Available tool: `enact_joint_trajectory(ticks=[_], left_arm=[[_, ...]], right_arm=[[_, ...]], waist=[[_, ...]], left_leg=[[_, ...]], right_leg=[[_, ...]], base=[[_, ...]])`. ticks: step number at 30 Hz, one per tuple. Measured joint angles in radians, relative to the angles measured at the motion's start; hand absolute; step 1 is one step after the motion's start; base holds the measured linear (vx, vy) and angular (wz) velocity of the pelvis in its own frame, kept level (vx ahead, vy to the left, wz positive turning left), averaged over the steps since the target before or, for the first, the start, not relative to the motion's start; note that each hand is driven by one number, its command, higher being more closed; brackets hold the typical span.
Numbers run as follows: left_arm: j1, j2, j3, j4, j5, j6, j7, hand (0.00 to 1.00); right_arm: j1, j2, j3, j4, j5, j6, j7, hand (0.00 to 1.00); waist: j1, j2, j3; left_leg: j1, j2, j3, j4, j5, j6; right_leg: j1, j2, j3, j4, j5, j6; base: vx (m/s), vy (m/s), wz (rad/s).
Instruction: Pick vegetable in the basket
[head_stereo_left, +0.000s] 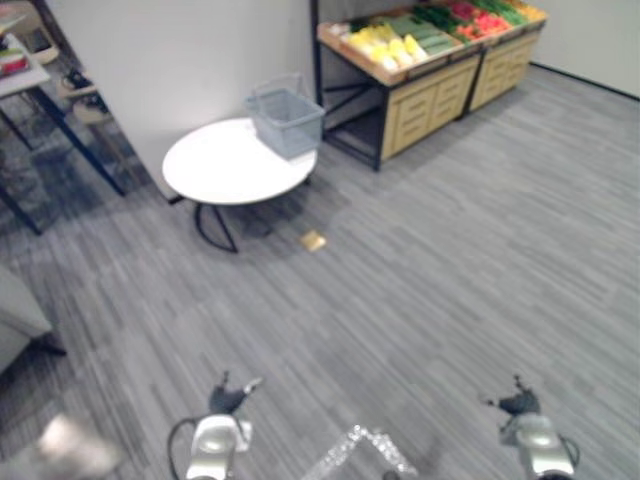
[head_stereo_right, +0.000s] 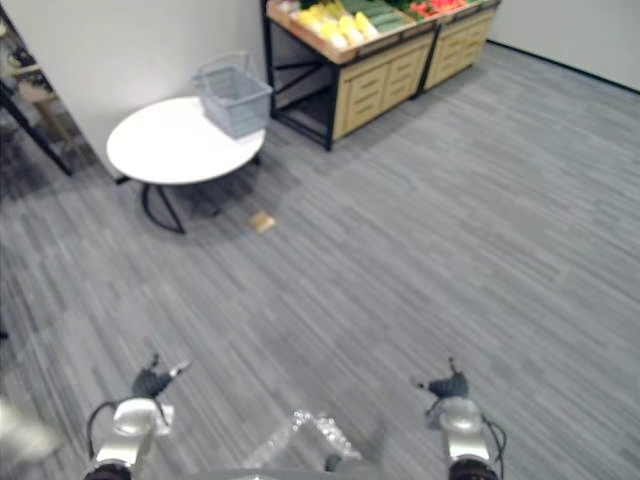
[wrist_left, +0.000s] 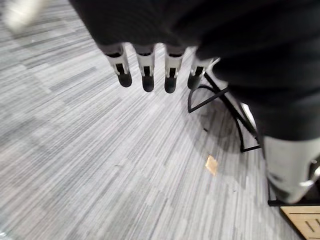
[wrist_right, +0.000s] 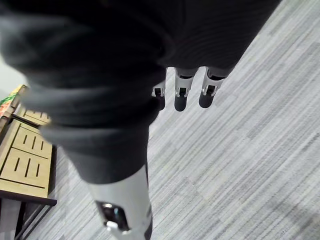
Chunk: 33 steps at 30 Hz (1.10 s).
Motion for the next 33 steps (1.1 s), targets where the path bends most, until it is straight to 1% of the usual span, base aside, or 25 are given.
enact_joint_trajectory(ticks=[1,3,7,11,15,20,21,22,23,25,26,27,28,29,30,31,32,33], left_arm=[[0.002,0.003,0.000,-0.009,-0.003,-0.001,0.010,0.00],[0.003,0.004,0.001,-0.009,-0.040,-0.001,0.012,0.00],[0.015,0.004,0.001,-0.035,-0.076,-0.003,0.012,0.00],[0.019,0.003,0.001,-0.047,-0.077,-0.021,0.011,0.00],[0.049,-0.012,0.001,-0.047,-0.077,-0.022,0.010,0.00],[0.063,-0.020,0.000,-0.047,-0.078,-0.022,0.009,0.00],[0.063,-0.020,0.000,-0.047,-0.078,-0.022,0.009,0.00],[0.062,-0.019,0.000,-0.047,-0.078,-0.022,0.009,0.00],[0.062,-0.019,0.000,-0.047,-0.078,-0.021,0.009,0.00],[0.061,-0.018,0.001,-0.047,-0.079,-0.022,0.009,0.00],[0.059,-0.016,0.001,-0.047,-0.080,-0.022,0.009,0.00],[0.059,-0.016,0.004,-0.047,-0.082,-0.021,0.009,0.00],[0.061,-0.017,0.007,-0.047,-0.105,-0.021,0.008,0.00],[0.062,-0.018,0.009,-0.048,-0.112,-0.021,0.008,0.00],[0.065,-0.019,0.009,-0.050,-0.117,-0.021,0.009,0.00],[0.073,-0.025,0.010,-0.057,-0.117,-0.022,0.009,0.00],[0.078,-0.026,0.011,-0.057,-0.117,-0.022,0.009,0.00],[0.085,-0.026,0.011,-0.057,-0.119,-0.021,0.010,0.00]], right_arm=[[0.001,-0.001,0.008,-0.005,0.000,0.000,0.000,0.00],[0.002,-0.005,0.021,-0.005,-0.001,-0.001,0.000,0.00],[0.005,-0.010,0.030,-0.033,-0.001,-0.006,0.012,0.00],[0.009,-0.010,0.030,-0.038,-0.001,-0.007,0.019,0.00],[0.038,-0.013,0.030,-0.070,-0.014,-0.007,0.019,0.00],[0.047,-0.029,0.029,-0.071,-0.030,-0.005,0.019,0.00],[0.047,-0.030,0.029,-0.071,-0.030,-0.005,0.019,0.00],[0.043,-0.031,0.027,-0.071,-0.030,-0.005,0.019,0.00],[0.042,-0.031,0.027,-0.071,-0.030,-0.005,0.018,0.00],[0.037,-0.030,0.028,-0.071,-0.029,-0.006,0.018,0.00],[0.034,-0.030,0.028,-0.071,-0.028,-0.006,0.018,0.00],[0.034,-0.031,0.029,-0.071,-0.028,-0.006,0.017,0.00],[0.040,-0.031,0.030,-0.070,-0.028,-0.006,0.017,0.00],[0.044,-0.032,0.030,-0.071,-0.028,-0.006,0.017,0.00],[0.048,-0.046,0.041,-0.072,-0.028,-0.006,0.017,0.00],[0.047,-0.077,0.062,-0.076,-0.028,-0.007,0.017,0.00],[0.048,-0.088,0.069,-0.076,-0.028,-0.007,0.017,0.00],[0.048,-0.092,0.069,-0.080,-0.028,-0.007,0.015,0.00]], waist=[[0.000,0.000,0.000],[-0.001,0.000,0.000],[-0.001,0.002,-0.001],[-0.003,0.004,-0.001],[-0.006,0.015,-0.010],[-0.008,0.016,-0.011],[-0.010,0.016,-0.011],[-0.021,0.017,-0.011],[-0.025,0.017,-0.011],[-0.025,0.017,-0.012],[-0.024,0.017,-0.011],[-0.025,0.017,-0.010],[-0.024,0.012,-0.004],[-0.023,0.010,0.000],[-0.022,0.018,0.013],[-0.021,0.042,0.028],[-0.017,0.037,0.038],[-0.008,0.040,0.037]], left_leg=[[0.001,0.000,-0.001,0.002,0.000,0.000],[0.002,0.001,-0.002,0.007,0.000,0.000],[-0.001,0.001,-0.002,0.018,-0.001,-0.001],[-0.007,0.001,-0.003,0.017,-0.011,0.004],[-0.035,0.003,-0.003,0.019,-0.012,0.008],[-0.060,0.006,-0.004,0.015,-0.004,0.000],[-0.065,0.007,-0.007,0.016,0.000,0.004],[-0.075,0.007,-0.018,0.015,0.001,0.003],[-0.077,0.008,-0.022,0.014,0.001,0.002],[-0.092,0.012,-0.019,0.031,-0.006,-0.006],[-0.113,0.016,-0.016,0.069,-0.029,-0.013],[-0.150,0.028,0.003,0.165,-0.070,-0.026],[-0.196,0.045,0.014,0.316,-0.103,-0.049],[-0.228,0.059,0.025,0.419,-0.112,-0.061],[-0.297,0.096,0.034,0.630,-0.106,-0.067],[-0.349,0.148,0.042,0.805,-0.071,-0.078],[-0.381,0.171,0.052,0.878,-0.040,-0.075],[-0.410,0.185,0.064,0.936,-0.051,-0.069]], right_leg=[[0.002,0.000,-0.003,0.000,0.000,0.000],[0.008,-0.001,-0.006,0.000,0.000,0.000],[0.010,-0.003,-0.009,0.001,0.000,0.000],[0.005,-0.002,-0.016,-0.001,-0.010,0.001],[-0.028,-0.001,-0.022,0.018,-0.010,0.000],[-0.059,-0.001,-0.033,0.020,-0.014,-0.004],[-0.060,-0.001,-0.037,0.021,-0.014,-0.005],[-0.065,0.000,-0.047,0.022,-0.015,-0.006],[-0.069,0.000,-0.050,0.026,-0.015,-0.007],[-0.091,0.000,-0.049,0.060,-0.038,-0.010],[-0.108,0.000,-0.048,0.088,-0.057,-0.012],[-0.118,-0.001,-0.044,0.126,-0.086,-0.016],[-0.106,-0.001,-0.044,0.144,-0.115,-0.022],[-0.091,-0.001,-0.044,0.148,-0.126,-0.025],[-0.057,0.009,-0.042,0.161,-0.143,-0.030],[-0.019,0.031,-0.031,0.167,-0.170,-0.048],[-0.006,0.035,-0.019,0.168,-0.177,-0.052],[0.008,0.033,-0.002,0.169,-0.188,-0.059]], base=[[0.00,-0.023,0.04],[-0.01,-0.033,0.05],[-0.06,-0.044,0.01],[-0.10,-0.046,0.01],[-0.13,-0.038,0.03],[-0.04,-0.024,0.05],[0.05,-0.023,0.13],[0.07,-0.019,0.17],[0.09,-0.019,0.13],[0.08,-0.014,0.02],[0.10,-0.025,-0.01],[0.10,-0.051,0.00],[0.08,-0.064,0.00],[0.09,-0.083,-0.04],[0.12,-0.065,-0.16],[0.14,-0.038,-0.25],[0.17,0.010,-0.36],[0.21,0.031,-0.49]])
